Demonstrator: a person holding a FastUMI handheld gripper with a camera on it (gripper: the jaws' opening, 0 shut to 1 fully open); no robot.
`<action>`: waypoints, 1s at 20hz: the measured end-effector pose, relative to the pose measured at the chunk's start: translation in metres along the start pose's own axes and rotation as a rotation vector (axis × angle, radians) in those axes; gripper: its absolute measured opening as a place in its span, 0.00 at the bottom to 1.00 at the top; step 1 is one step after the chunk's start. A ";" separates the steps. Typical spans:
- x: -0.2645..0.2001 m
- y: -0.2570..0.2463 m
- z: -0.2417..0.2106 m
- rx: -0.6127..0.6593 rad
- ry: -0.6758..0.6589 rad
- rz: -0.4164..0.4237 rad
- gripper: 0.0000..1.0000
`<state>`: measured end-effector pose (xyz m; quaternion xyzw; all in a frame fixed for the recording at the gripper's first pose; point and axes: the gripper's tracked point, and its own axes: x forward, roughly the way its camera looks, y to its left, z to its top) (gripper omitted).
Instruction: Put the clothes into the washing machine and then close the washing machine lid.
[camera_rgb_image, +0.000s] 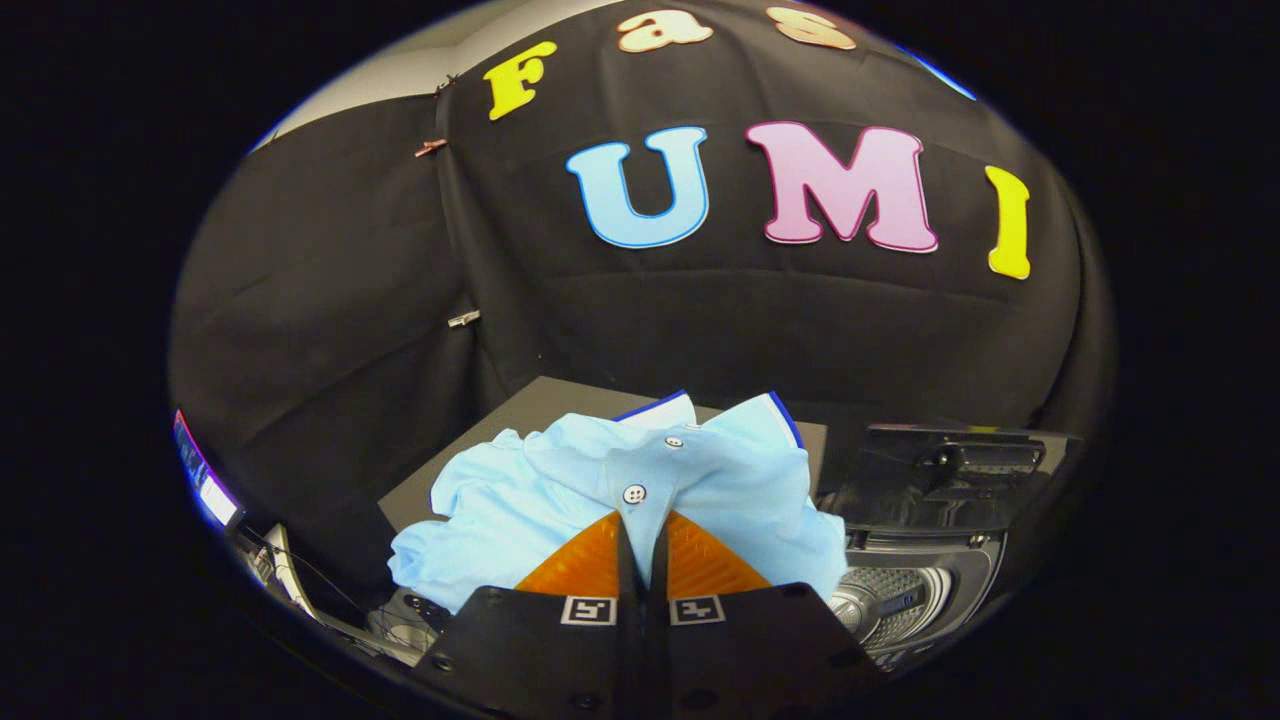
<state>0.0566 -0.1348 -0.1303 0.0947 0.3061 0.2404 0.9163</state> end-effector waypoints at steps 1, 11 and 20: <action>-0.009 -0.017 0.000 0.023 -0.001 0.006 0.05; -0.079 -0.186 -0.015 0.062 -0.008 -0.019 0.05; -0.104 -0.272 -0.024 0.059 -0.025 -0.095 0.05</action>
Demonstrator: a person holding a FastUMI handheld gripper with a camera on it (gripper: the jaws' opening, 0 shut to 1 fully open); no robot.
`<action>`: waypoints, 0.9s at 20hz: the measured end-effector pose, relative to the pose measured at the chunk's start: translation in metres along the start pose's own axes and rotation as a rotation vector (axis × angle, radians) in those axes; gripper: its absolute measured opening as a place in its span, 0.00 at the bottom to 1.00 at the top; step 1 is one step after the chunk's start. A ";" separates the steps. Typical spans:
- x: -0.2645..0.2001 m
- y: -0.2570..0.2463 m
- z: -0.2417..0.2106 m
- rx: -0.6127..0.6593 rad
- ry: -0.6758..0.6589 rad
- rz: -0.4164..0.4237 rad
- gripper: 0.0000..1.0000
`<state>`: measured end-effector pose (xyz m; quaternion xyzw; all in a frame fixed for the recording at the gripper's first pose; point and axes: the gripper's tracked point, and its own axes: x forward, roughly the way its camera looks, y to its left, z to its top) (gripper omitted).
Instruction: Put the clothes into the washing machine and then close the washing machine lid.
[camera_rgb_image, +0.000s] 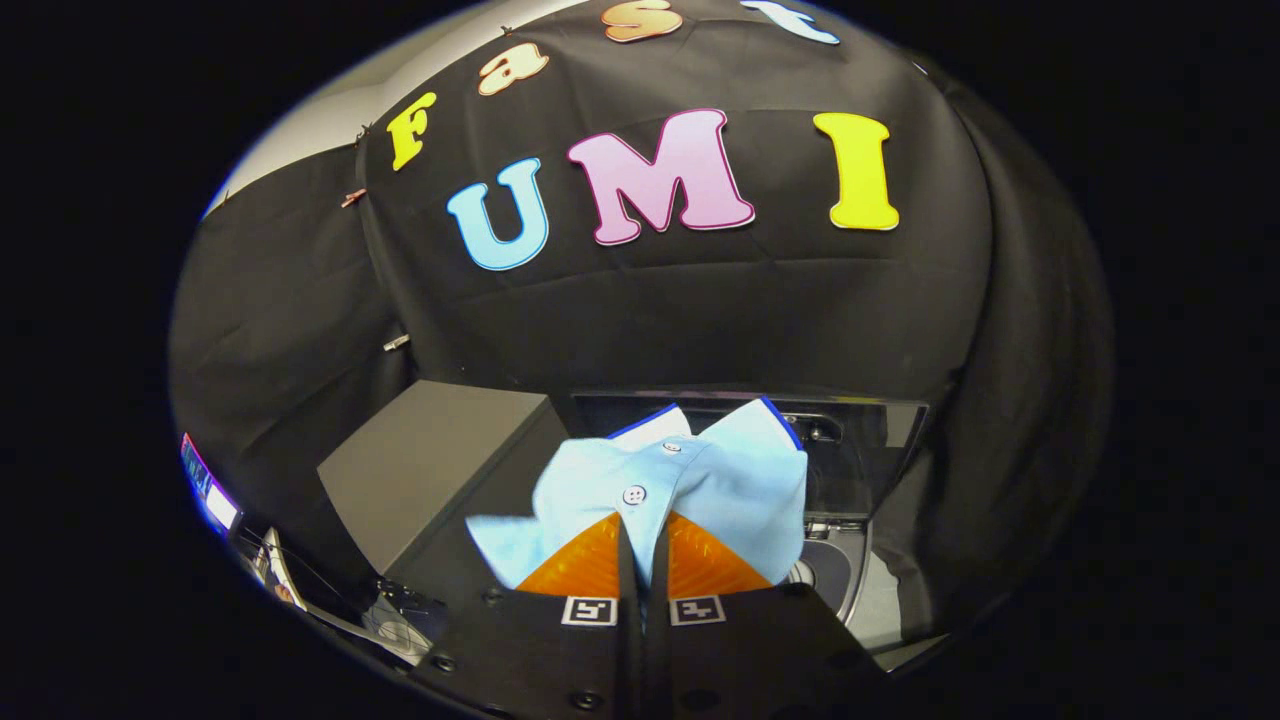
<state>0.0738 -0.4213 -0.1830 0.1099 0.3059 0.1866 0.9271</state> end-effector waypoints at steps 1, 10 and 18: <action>0.007 -0.006 -0.007 -0.016 0.008 -0.003 0.05; 0.041 -0.038 -0.037 -0.009 0.053 -0.065 0.05; 0.071 -0.043 -0.076 -0.025 0.114 -0.116 0.05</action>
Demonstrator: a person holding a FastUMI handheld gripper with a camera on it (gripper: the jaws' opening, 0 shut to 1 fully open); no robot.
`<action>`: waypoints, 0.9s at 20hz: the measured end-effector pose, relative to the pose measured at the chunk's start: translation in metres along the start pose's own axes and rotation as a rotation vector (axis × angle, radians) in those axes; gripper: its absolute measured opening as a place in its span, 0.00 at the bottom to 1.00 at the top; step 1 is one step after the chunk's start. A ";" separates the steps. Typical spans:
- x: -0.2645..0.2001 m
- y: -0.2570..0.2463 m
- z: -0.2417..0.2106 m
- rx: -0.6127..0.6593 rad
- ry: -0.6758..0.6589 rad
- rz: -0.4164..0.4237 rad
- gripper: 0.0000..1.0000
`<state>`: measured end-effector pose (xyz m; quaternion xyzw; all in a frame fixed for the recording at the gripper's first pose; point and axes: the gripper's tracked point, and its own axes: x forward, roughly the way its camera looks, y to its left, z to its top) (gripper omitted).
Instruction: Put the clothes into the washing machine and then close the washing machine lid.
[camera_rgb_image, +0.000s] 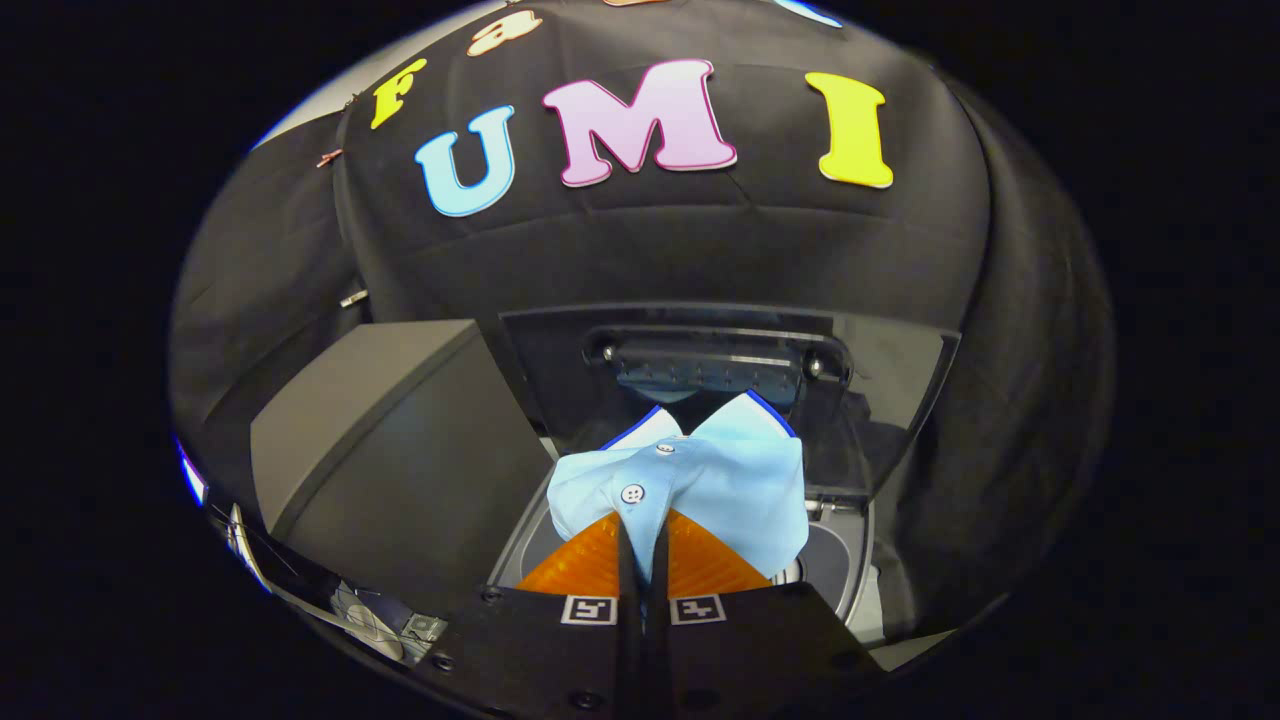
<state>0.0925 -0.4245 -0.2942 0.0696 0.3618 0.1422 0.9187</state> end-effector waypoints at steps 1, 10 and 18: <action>0.006 -0.002 -0.009 0.005 0.028 -0.011 0.05; 0.058 -0.025 -0.082 -0.002 0.167 -0.178 0.05; 0.087 -0.029 -0.121 -0.041 0.255 -0.213 0.05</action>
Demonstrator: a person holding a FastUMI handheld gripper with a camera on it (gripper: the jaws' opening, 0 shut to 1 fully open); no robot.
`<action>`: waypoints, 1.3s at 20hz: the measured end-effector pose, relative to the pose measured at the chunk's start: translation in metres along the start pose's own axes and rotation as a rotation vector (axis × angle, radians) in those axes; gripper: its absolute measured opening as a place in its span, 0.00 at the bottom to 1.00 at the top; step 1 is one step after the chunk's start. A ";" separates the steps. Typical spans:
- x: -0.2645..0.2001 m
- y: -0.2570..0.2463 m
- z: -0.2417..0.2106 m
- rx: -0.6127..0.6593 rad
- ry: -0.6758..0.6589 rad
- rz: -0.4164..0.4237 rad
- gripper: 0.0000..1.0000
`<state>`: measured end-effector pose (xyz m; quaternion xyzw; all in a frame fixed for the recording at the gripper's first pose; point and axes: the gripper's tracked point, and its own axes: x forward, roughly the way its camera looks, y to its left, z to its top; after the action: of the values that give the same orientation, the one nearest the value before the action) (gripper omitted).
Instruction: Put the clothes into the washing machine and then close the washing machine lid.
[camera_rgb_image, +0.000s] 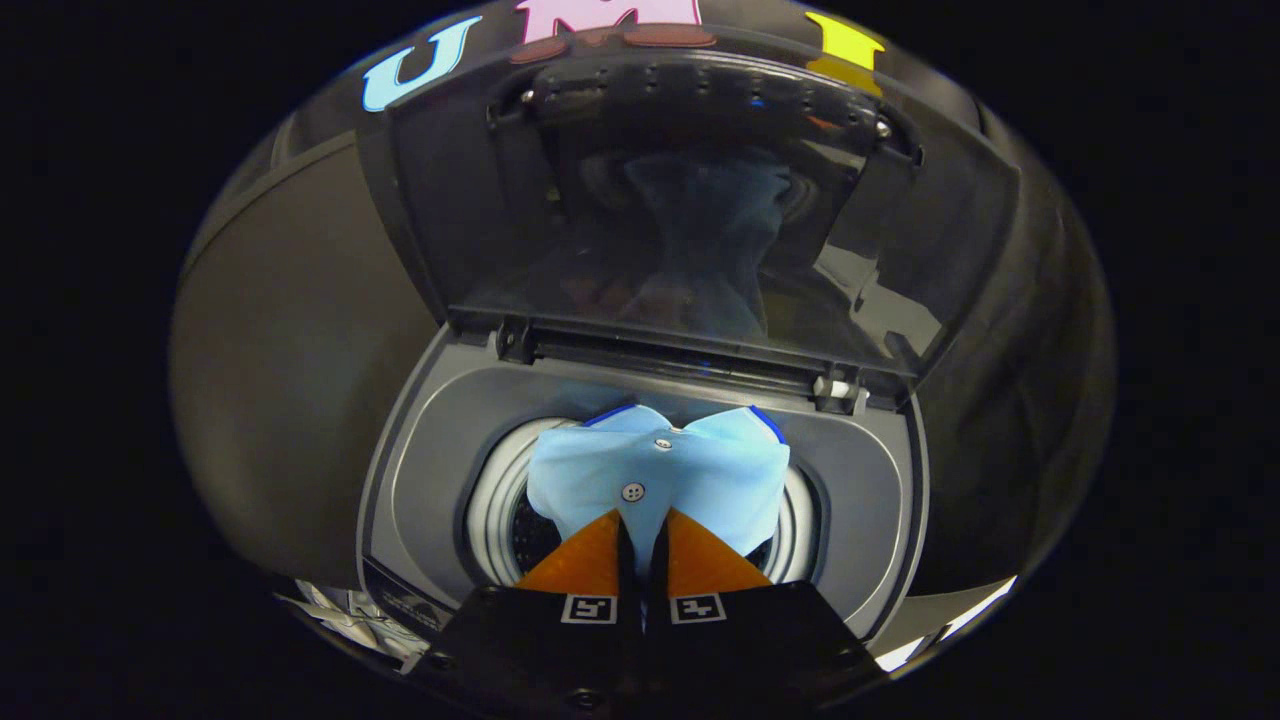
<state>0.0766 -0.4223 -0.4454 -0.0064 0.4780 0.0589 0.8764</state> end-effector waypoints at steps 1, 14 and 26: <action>0.000 0.002 -0.003 -0.003 0.007 0.000 0.05; 0.029 0.005 -0.036 -0.018 0.094 -0.020 0.05; 0.019 -0.008 -0.025 0.063 0.060 -0.049 0.99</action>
<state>0.0662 -0.4303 -0.4752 0.0079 0.5053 0.0222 0.8626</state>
